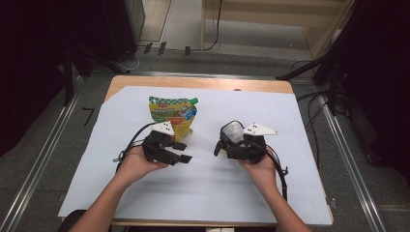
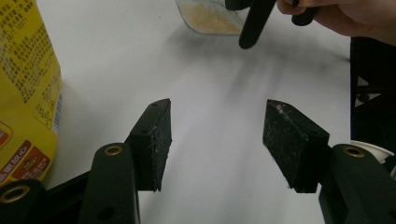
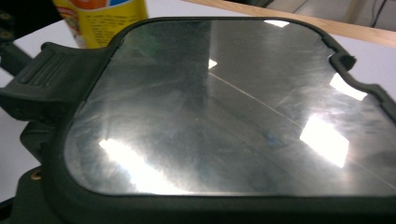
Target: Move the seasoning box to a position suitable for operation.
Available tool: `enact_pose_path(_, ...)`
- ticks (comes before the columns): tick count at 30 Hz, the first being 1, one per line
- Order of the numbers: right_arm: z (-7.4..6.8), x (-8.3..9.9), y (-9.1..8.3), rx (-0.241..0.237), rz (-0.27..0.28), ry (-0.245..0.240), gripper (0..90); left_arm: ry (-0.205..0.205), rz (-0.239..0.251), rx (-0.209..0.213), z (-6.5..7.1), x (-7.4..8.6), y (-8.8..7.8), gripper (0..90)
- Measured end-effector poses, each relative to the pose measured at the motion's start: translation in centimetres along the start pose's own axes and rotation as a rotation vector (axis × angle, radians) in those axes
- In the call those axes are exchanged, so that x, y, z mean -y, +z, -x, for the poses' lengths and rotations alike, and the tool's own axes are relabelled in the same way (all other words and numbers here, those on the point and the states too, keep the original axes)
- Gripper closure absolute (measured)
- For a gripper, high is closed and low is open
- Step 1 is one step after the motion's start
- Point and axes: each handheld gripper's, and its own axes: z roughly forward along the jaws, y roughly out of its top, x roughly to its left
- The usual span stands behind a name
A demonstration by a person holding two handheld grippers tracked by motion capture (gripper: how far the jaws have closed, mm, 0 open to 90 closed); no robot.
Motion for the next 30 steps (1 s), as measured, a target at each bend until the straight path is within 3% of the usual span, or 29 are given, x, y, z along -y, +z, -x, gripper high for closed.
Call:
enact_pose_path(9, -2.0, 0.6, 1.7, -0.052, -0.043, -0.052, 15.8, 0.003, 0.004, -0.008, -0.1, 0.0, -0.2, 42.9)
enact_pose_path(14, -3.9, 1.0, 3.1, -0.095, -0.069, -0.093, 15.8, 0.006, 0.005, -0.007, 0.0, 0.0, -0.3, 42.9)
enact_pose_path(19, -4.7, 1.3, 3.8, -0.094, -0.081, -0.136, 15.8, 0.011, 0.008, -0.009, -0.1, 0.0, -0.2, 43.1)
enact_pose_path(21, -4.9, 1.6, 4.2, -0.08, -0.087, -0.177, 15.8, 0.013, 0.01, -0.007, 0.0, 0.0, -0.2, 43.1)
enact_pose_path(26, -4.6, 1.7, 4.2, -0.084, -0.075, -0.143, 15.7, 0.02, 0.001, -0.002, 0.1, 0.0, -0.1, 43.1)
enact_pose_path(30, -4.8, 1.9, 4.0, -0.073, -0.077, -0.156, 15.3, 0.019, 0.008, -0.001, 0.1, 0.0, -0.1, 43.1)
